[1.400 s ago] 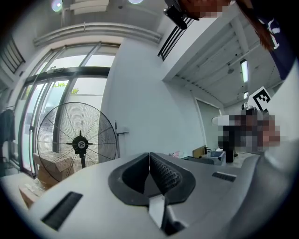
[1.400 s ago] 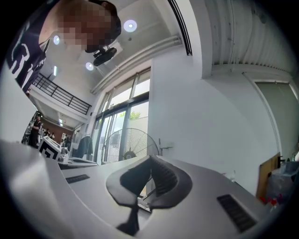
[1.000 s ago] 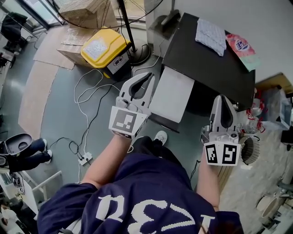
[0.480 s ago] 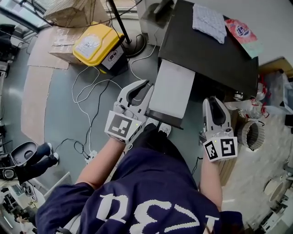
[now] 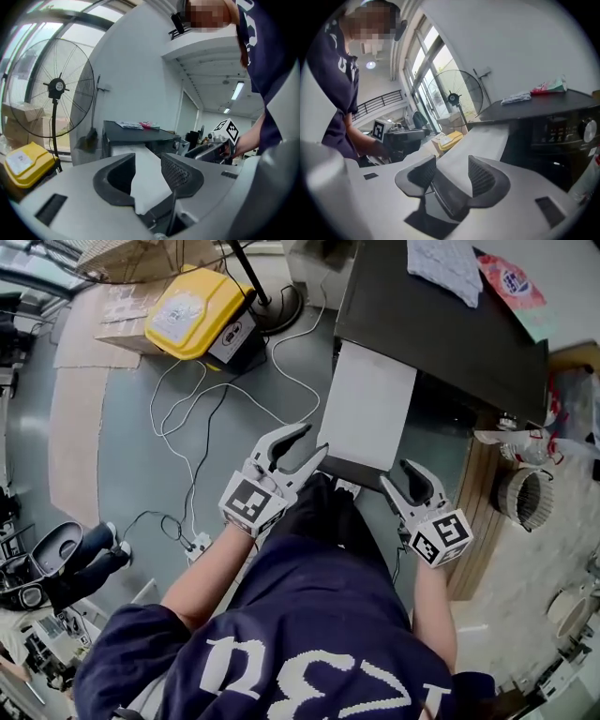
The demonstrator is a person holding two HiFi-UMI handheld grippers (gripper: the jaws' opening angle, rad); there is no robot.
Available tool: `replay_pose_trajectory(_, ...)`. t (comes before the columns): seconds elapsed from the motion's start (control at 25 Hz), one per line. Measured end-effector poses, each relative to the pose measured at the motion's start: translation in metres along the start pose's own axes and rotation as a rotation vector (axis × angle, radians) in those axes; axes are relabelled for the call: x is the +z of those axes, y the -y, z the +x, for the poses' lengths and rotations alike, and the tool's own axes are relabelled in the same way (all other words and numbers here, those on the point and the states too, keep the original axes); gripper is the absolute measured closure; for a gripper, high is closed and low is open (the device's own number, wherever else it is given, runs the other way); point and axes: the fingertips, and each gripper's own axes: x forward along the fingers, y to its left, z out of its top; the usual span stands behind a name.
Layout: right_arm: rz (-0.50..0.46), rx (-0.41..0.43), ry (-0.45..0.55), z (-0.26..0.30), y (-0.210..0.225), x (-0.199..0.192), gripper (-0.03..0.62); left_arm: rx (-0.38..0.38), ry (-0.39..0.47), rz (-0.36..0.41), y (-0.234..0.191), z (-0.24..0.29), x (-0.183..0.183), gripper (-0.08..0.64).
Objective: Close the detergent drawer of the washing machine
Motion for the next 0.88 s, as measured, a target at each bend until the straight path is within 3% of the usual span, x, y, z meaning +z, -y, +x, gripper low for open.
replay_pose_trajectory(0.24,-0.064,0.016,-0.092,-0.002,-0.002,-0.047,0.330,-0.061,-0.130,0.010,0.011,-0.009,-0.053,0.379)
replay_pose_trajectory(0.48,-0.046,-0.008,-0.154,-0.006,0.003,-0.079,0.339,-0.117,-0.199,-0.010,0.020,-0.015,-0.089,0.362)
replay_pose_trajectory(0.72,-0.041,-0.010,-0.167,-0.006,0.003,-0.089,0.396,-0.149,-0.260,-0.003,0.029,-0.014,-0.111,0.360)
replay_pose_trajectory(0.88,-0.056,0.006,-0.173,-0.004,-0.002,-0.091,0.443,-0.130,-0.250,-0.026,0.025,-0.013,-0.115,0.365)
